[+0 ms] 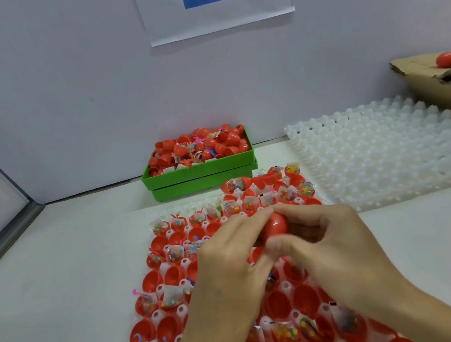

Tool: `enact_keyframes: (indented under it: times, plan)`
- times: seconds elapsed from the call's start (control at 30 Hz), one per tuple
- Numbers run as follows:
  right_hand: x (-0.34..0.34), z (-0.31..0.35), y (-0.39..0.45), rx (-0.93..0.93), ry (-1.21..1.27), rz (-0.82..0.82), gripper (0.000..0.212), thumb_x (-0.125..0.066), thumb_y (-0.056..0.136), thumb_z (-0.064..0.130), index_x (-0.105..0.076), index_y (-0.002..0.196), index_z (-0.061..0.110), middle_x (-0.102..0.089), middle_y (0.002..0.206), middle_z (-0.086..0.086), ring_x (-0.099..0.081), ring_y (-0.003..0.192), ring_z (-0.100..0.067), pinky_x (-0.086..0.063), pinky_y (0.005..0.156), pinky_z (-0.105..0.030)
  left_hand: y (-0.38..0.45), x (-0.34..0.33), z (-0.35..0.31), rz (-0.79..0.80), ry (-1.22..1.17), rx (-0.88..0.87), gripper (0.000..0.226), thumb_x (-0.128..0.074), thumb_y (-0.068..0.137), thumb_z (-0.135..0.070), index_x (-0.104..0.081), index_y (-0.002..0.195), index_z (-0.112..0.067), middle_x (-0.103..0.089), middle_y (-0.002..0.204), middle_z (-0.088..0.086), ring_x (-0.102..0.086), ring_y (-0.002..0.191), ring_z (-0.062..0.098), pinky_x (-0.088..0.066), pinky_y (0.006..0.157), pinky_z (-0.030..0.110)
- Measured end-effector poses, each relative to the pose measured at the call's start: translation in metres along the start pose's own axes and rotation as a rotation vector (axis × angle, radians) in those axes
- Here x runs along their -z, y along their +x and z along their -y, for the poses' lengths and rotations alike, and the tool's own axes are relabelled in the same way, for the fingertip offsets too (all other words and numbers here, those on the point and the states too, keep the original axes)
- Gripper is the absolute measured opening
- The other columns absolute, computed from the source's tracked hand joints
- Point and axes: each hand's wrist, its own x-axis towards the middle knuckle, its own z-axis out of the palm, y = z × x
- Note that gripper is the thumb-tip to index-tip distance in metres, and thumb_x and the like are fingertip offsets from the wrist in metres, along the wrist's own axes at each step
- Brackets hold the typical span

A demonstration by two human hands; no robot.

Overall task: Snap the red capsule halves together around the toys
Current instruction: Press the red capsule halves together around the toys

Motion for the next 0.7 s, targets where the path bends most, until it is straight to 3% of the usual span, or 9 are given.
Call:
enact_keyframes:
  times: [0.07, 0.17, 0.27, 0.33, 0.53, 0.7]
  plan:
    - [0.005, 0.001, 0.002, -0.025, 0.023, -0.043, 0.041, -0.073, 0.081, -0.004, -0.076, 0.084, 0.037, -0.077, 0.085, 0.014, -0.073, 0.084, -0.001, -0.053, 0.07, -0.009, 0.002, 0.002, -0.001, 0.052, -0.116, 0.057, 0.048, -0.081, 0.07, -0.018, -0.071, 0.117, -0.017, -0.07, 0.098, -0.008, -0.065, 0.089, 0.001, -0.051, 0.081, 0.013]
    - [0.011, 0.005, 0.005, 0.007, 0.023, -0.023, 0.04, -0.07, 0.084, -0.003, -0.075, 0.091, 0.037, -0.077, 0.088, 0.015, -0.072, 0.087, 0.0, -0.053, 0.074, -0.01, 0.007, 0.009, 0.003, 0.096, -0.465, 0.281, 0.047, -0.082, 0.07, -0.027, -0.071, 0.116, -0.024, -0.07, 0.109, -0.011, -0.066, 0.107, 0.009, -0.055, 0.084, 0.019]
    - [0.009, 0.007, 0.002, 0.048, 0.064, 0.06, 0.034, -0.068, 0.084, -0.002, -0.074, 0.102, 0.027, -0.077, 0.097, 0.015, -0.071, 0.096, -0.001, -0.054, 0.081, -0.014, 0.007, 0.011, 0.007, 0.189, -0.786, 0.473, 0.059, -0.083, 0.067, -0.049, -0.069, 0.12, -0.027, -0.071, 0.12, -0.006, -0.065, 0.116, 0.011, -0.054, 0.088, 0.02]
    - [0.007, 0.007, 0.0, 0.06, 0.068, 0.095, 0.032, -0.067, 0.084, -0.001, -0.073, 0.105, 0.023, -0.077, 0.101, 0.011, -0.071, 0.101, -0.006, -0.055, 0.087, -0.02, 0.006, 0.009, 0.005, 0.252, -0.964, 0.539, 0.055, -0.082, 0.066, -0.053, -0.073, 0.114, -0.03, -0.073, 0.116, 0.004, -0.066, 0.114, 0.021, -0.056, 0.092, 0.03]
    - [0.006, 0.002, 0.001, 0.076, 0.04, 0.086, 0.039, -0.064, 0.085, -0.014, -0.074, 0.1, 0.021, -0.078, 0.099, 0.003, -0.072, 0.099, -0.013, -0.056, 0.092, -0.03, 0.005, 0.006, -0.001, 0.206, -0.927, 0.505, 0.03, -0.078, 0.076, -0.046, -0.076, 0.104, -0.037, -0.076, 0.105, 0.0, -0.071, 0.105, 0.019, -0.056, 0.085, 0.026]
    - [0.006, 0.001, 0.003, 0.127, 0.057, 0.132, 0.047, -0.063, 0.084, -0.016, -0.075, 0.099, 0.027, -0.078, 0.099, 0.007, -0.072, 0.099, -0.01, -0.056, 0.088, -0.024, 0.003, 0.003, -0.004, 0.165, -0.919, 0.522, 0.028, -0.071, 0.073, -0.034, -0.078, 0.101, -0.033, -0.077, 0.103, -0.002, -0.071, 0.102, 0.016, -0.057, 0.081, 0.025]
